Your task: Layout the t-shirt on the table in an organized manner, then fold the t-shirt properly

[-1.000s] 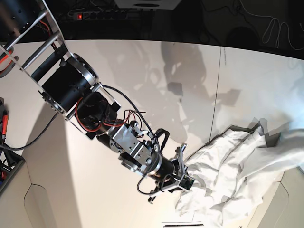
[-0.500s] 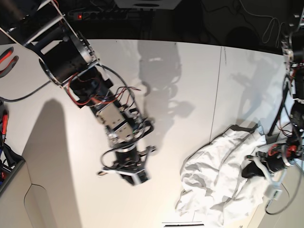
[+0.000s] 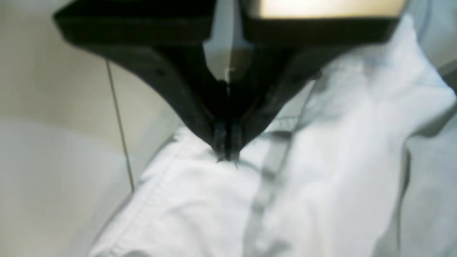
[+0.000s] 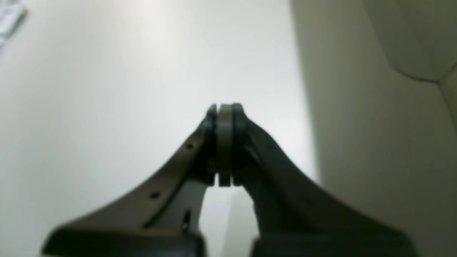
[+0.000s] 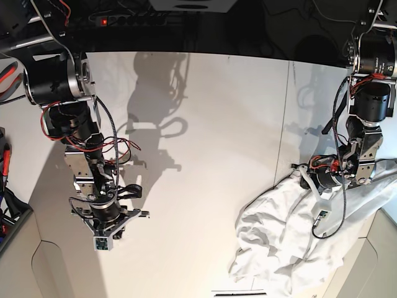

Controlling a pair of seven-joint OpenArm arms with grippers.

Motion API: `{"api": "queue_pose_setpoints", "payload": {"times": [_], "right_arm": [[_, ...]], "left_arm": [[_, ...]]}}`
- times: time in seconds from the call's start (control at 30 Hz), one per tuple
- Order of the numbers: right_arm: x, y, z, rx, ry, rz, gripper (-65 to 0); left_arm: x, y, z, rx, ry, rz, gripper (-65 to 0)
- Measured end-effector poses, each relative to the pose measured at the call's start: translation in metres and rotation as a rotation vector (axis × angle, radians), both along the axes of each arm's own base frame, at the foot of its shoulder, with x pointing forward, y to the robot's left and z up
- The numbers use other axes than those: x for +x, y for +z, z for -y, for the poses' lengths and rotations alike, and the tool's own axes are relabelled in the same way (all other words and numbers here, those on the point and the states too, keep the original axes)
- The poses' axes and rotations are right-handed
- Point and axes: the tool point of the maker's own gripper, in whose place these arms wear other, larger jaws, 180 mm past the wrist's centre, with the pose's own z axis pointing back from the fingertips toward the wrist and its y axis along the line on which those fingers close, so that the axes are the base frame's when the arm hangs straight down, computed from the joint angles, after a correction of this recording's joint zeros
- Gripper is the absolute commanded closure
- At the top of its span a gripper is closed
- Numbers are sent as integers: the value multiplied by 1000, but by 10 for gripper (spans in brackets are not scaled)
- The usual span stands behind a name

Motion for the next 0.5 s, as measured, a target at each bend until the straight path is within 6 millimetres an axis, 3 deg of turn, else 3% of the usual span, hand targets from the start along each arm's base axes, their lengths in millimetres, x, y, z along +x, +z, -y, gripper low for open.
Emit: {"api": "queue_pose_setpoints", "payload": {"times": [0.1,0.23,0.37,0.5], "right_arm": [[1,13,-20,88,60,28,0],[-3,23,-37,154,102,23,0],[-11,31,-41,165,124,19,0],[-16,46,-45,172,136,57,0]], "left_arm": [[-3,-10,26,-27,-15,-28,0],[-8,-23,99,-145,-59,-42,0],[-25,-23,200,-391,-134,-80,0],[-77,2,307,-702,-363,-221,0]]}}
